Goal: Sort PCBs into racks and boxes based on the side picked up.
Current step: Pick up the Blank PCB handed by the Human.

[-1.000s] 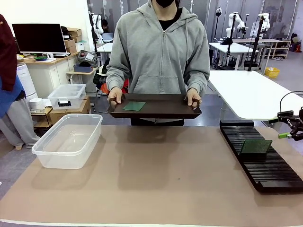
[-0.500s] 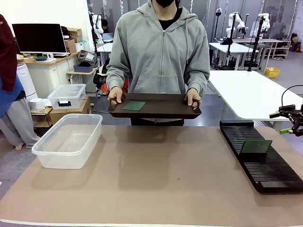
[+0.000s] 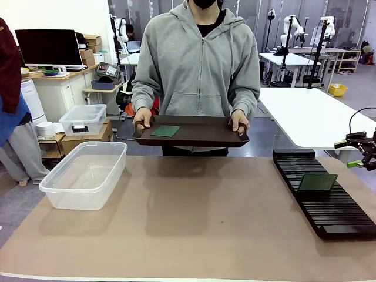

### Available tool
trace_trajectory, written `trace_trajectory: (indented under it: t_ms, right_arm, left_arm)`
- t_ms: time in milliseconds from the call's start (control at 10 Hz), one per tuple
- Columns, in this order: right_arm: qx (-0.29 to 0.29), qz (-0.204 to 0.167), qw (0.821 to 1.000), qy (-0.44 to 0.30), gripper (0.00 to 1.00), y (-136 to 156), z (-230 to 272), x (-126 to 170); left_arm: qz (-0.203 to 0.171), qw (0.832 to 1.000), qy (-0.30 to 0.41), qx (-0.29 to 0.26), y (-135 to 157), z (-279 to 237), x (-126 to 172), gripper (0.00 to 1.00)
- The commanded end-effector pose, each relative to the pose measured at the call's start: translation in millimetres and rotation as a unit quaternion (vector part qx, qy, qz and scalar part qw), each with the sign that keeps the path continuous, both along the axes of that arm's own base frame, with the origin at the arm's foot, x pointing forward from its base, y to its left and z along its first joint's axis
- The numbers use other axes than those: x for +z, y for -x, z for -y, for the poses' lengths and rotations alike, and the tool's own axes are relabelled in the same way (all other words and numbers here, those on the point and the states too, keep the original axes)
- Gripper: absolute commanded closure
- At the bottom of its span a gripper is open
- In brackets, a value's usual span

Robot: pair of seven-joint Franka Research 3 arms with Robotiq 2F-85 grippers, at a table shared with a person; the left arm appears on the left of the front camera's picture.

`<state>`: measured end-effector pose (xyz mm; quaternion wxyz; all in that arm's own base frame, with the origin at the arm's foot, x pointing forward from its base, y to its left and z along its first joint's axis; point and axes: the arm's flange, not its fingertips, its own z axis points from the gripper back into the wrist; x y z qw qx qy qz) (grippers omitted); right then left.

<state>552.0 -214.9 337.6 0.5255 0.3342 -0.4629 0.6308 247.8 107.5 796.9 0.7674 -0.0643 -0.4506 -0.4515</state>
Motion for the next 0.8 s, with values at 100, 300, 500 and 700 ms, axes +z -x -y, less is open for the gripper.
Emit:
trace_trajectory:
  t_ms: [100, 300, 500, 700]
  right_arm:
    - [0.0, 0.0, 1.0, 0.0, 0.0, 0.0, -0.3, 1.8]
    - [0.0, 0.0, 1.0, 0.0, 0.0, 0.0, -0.3, 1.8]
    - [0.0, 0.0, 1.0, 0.0, 0.0, 0.0, 0.0, 0.0]
    - [0.049, 0.093, 0.993, 0.056, 0.0, 18.9, -11.4, 73.1]
  left_arm:
    - [0.002, 1.0, 0.002, -0.009, -0.3, 0.7, -1.6, 0.0]
    - [0.002, 1.0, 0.002, -0.009, -0.3, 0.7, -1.6, 0.0]
    - [0.002, 1.0, 0.002, -0.009, -0.3, 0.7, -1.6, 0.0]
    - [0.002, 1.0, 0.002, -0.009, -0.3, 0.7, -1.6, 0.0]
